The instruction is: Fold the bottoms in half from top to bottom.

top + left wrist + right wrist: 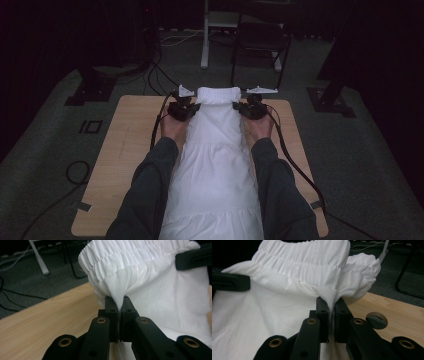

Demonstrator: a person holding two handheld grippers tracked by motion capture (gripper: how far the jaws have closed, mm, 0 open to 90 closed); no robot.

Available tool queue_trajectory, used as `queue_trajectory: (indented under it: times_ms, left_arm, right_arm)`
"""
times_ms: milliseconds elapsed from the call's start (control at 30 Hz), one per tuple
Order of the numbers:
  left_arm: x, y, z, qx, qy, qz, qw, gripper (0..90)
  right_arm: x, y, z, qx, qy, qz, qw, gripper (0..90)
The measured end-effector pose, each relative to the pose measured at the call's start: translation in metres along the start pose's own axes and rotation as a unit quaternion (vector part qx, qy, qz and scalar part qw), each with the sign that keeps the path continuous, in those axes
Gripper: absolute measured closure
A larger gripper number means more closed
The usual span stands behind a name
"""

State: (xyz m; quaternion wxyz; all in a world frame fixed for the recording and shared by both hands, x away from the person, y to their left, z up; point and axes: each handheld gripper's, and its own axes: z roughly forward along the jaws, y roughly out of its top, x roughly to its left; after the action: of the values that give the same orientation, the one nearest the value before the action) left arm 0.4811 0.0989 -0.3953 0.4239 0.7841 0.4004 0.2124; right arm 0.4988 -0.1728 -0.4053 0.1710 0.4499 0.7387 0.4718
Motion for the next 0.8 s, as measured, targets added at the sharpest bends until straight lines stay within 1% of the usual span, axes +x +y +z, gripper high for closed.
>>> queue_trajectory:
  times_ms: [67,133,167,200,267,367,467,533,567,600,667,700,733,800]
  left_arm:
    - [-0.003,-0.004,-0.002,0.007,-0.003,0.008,0.9999,87.2]
    - [-0.006,-0.006,-0.003,0.009,-0.007,0.009,0.9999,87.2]
    - [-0.012,-0.012,-0.01,0.008,-0.013,0.018,0.9997,87.2]
    - [-0.015,-0.016,-0.015,0.003,-0.019,0.021,0.9996,87.2]
    - [-0.022,-0.022,-0.025,0.001,-0.03,0.028,0.9992,87.2]
    - [-0.035,-0.037,-0.041,0.0,-0.049,0.037,0.9981,87.1]
    - [-0.049,-0.055,-0.056,0.003,-0.07,0.051,0.9963,86.9]
    - [-0.059,-0.07,-0.065,0.006,-0.085,0.05,0.9951,86.7]
    - [-0.065,-0.079,-0.068,0.012,-0.092,0.051,0.9944,86.6]
    - [-0.07,-0.088,-0.07,0.023,-0.097,0.053,0.9935,86.5]
    - [-0.081,-0.108,-0.075,0.044,-0.112,0.061,0.9909,85.8]
    - [-0.085,-0.118,-0.077,0.056,-0.123,0.054,0.9893,85.7]
    - [-0.09,-0.129,-0.077,0.071,-0.133,0.052,0.9872,85.7]
    - [-0.101,-0.151,-0.075,0.109,-0.145,0.059,0.9816,85.5]
  right_arm:
    - [0.001,-0.002,-0.003,0.004,0.001,-0.005,1.0,84.7]
    - [0.002,-0.004,-0.004,0.007,0.003,-0.005,1.0,84.7]
    - [0.003,-0.006,-0.007,0.009,0.006,-0.007,0.9999,84.7]
    - [0.006,-0.014,-0.015,0.014,0.014,-0.013,0.9997,84.7]
    - [0.01,-0.023,-0.025,0.017,0.023,-0.021,0.9994,84.6]
    - [0.019,-0.039,-0.045,0.019,0.04,-0.035,0.9984,84.5]
    - [0.029,-0.059,-0.064,0.024,0.051,-0.049,0.9972,84.4]
    - [0.035,-0.074,-0.075,0.031,0.06,-0.052,0.9964,84.3]
    - [0.039,-0.082,-0.079,0.037,0.063,-0.055,0.9958,84.3]
    - [0.042,-0.091,-0.083,0.041,0.065,-0.057,0.9954,84.2]
    - [0.049,-0.109,-0.09,0.059,0.072,-0.063,0.9936,84.1]
    - [0.053,-0.119,-0.092,0.067,0.077,-0.066,0.9926,84.1]
    - [0.056,-0.129,-0.094,0.078,0.083,-0.065,0.9914,84.0]
    - [0.061,-0.15,-0.095,0.104,0.09,-0.063,0.9885,83.9]
